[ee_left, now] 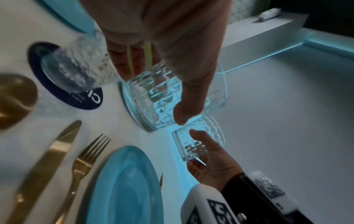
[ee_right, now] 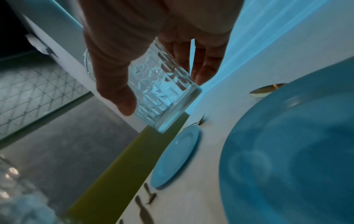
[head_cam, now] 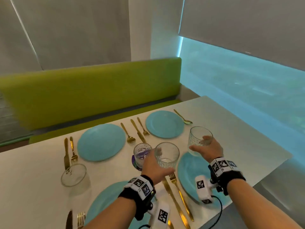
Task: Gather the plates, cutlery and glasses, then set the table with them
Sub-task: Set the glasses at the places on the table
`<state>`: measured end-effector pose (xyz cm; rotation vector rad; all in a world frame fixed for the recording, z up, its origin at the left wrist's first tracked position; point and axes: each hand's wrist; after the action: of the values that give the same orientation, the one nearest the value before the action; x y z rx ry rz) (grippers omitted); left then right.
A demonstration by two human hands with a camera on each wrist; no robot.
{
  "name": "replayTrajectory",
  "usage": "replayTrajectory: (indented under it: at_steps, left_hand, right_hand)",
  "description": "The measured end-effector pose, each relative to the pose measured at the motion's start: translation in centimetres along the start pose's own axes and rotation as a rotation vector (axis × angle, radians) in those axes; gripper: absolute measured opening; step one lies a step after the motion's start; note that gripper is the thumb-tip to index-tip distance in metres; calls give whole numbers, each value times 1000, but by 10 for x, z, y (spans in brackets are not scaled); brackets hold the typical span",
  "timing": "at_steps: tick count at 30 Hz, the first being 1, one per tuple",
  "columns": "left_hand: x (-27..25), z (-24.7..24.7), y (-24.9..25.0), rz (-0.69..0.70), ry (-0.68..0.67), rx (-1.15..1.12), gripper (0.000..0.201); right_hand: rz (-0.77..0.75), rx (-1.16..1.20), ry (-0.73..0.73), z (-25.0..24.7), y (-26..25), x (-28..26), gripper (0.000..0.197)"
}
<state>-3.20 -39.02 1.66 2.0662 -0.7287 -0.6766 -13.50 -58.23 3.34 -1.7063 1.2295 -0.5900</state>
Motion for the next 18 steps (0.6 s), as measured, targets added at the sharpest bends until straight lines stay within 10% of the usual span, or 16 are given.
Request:
replayTrajectory:
  at_steps: [18]
  left_hand:
    - [109,75,-6,-334,121,104,88]
  right_hand:
    - [107,-70,-55,-11,48,118,77]
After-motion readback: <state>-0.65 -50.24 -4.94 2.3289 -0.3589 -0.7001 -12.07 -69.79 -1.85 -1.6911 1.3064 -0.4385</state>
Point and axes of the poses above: each hand's wrist, its own x-axis towards the middle knuckle, its own z-axis out of the palm, y = z × x, and after that the axes turned 12 degrees about x, right-handed
